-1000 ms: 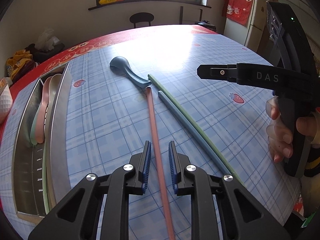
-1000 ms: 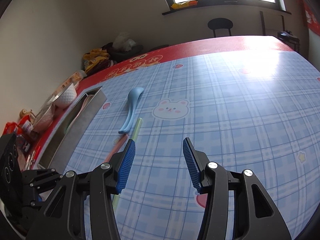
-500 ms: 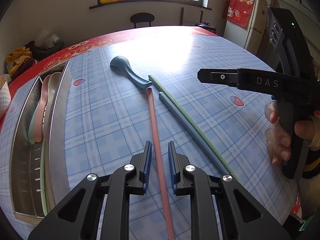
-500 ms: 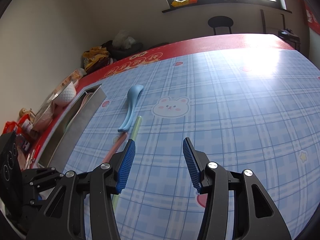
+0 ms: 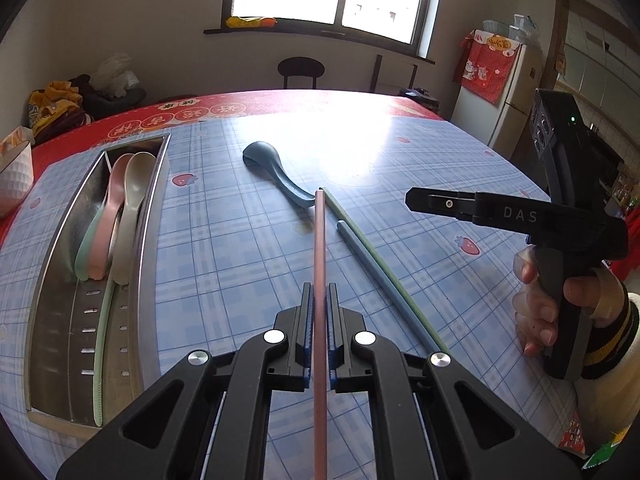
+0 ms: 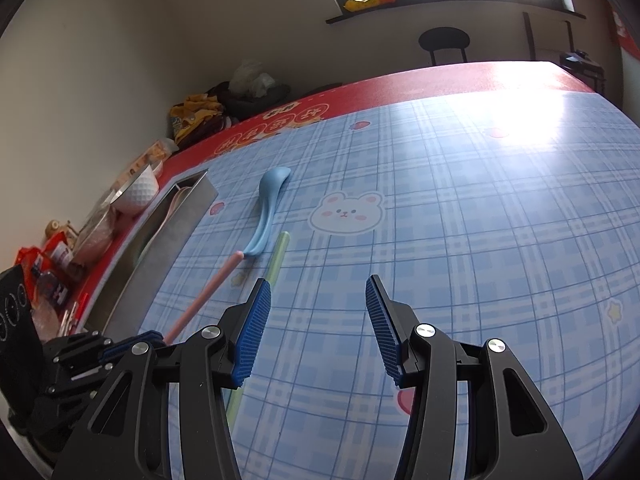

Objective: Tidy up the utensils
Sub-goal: 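Grasp the second pink chopstick with the left gripper while the right gripper approaches the blue spoon, then close the right gripper on the blue spoon and lift it while the left lifts the pink chopstick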

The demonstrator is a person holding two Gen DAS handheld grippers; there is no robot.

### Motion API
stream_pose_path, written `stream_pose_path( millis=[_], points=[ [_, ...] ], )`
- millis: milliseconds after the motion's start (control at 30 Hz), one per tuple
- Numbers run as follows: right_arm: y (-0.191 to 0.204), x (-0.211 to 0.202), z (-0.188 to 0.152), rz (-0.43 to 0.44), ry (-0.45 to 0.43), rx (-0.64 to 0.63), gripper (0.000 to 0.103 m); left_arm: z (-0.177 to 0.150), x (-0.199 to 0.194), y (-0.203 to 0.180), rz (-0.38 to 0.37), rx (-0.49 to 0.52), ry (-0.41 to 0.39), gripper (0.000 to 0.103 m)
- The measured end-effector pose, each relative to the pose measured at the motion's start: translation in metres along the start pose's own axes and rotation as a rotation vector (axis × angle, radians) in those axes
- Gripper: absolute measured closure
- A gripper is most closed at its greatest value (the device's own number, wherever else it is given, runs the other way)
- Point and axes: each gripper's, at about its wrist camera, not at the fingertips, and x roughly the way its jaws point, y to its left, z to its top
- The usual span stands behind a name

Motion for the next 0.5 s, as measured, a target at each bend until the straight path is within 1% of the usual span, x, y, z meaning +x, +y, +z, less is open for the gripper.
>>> stream_pose_path(
  millis=[167,400,500],
  points=[
    [-0.001,0.002,0.0,0.007,0.011,0.0,0.054,-0.001,-0.008,0.003,-0.013,-0.033,-0.04,0.097],
    [0.004,0.005,0.001,0.037,0.024,-0.028,0.054,-0.003,-0.022,0.015,-0.008,-0.115,-0.108,0.097],
    [0.011,0.012,0.004,0.045,0.069,-0.068,0.054,-0.004,-0.03,0.018,-0.003,-0.142,-0.148,0.097]
  ],
)
